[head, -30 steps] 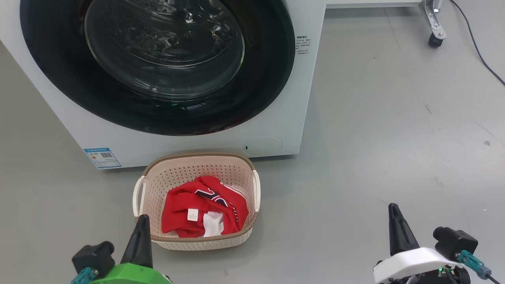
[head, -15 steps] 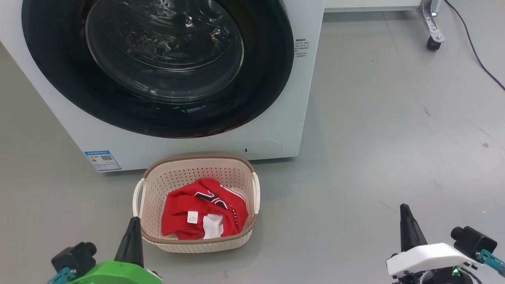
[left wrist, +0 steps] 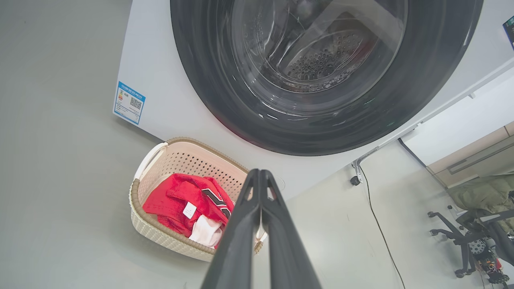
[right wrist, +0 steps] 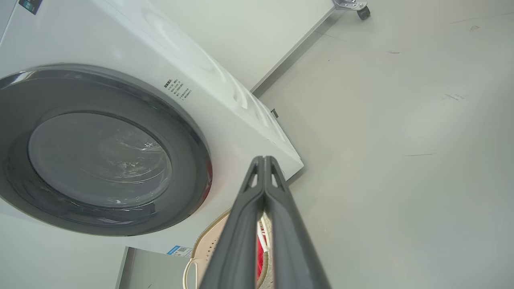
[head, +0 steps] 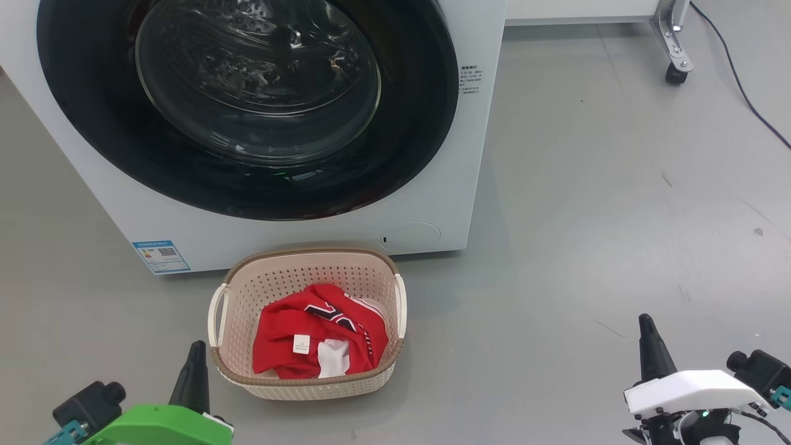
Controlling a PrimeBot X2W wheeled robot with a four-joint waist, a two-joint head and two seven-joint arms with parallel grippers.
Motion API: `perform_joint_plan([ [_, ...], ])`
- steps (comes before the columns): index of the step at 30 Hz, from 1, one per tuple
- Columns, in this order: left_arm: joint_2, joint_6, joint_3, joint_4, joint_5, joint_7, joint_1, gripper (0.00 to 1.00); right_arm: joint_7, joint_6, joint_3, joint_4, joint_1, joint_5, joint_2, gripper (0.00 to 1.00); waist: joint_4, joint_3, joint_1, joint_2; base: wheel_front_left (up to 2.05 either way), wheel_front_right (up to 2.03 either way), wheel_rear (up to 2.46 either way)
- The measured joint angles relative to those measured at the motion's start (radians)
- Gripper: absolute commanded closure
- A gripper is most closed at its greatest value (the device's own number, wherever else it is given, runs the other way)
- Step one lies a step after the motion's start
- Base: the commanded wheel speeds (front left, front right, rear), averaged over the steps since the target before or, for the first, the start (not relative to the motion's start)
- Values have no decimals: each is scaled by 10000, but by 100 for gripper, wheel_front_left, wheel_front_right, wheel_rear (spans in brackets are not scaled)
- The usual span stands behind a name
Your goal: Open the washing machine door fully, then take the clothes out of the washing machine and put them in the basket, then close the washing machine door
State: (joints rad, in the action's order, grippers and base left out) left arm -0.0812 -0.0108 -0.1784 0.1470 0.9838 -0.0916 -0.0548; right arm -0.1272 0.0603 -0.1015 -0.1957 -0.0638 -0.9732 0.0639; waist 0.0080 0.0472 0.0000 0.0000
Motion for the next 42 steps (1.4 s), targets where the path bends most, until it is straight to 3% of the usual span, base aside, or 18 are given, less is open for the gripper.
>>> perform_joint_plan([
  [42, -188, 966, 1141, 755, 5549, 905, 685, 100, 1177, 391, 972, -414, 824, -5639, 334, 100, -64, -343, 0, 0, 0, 0, 0],
])
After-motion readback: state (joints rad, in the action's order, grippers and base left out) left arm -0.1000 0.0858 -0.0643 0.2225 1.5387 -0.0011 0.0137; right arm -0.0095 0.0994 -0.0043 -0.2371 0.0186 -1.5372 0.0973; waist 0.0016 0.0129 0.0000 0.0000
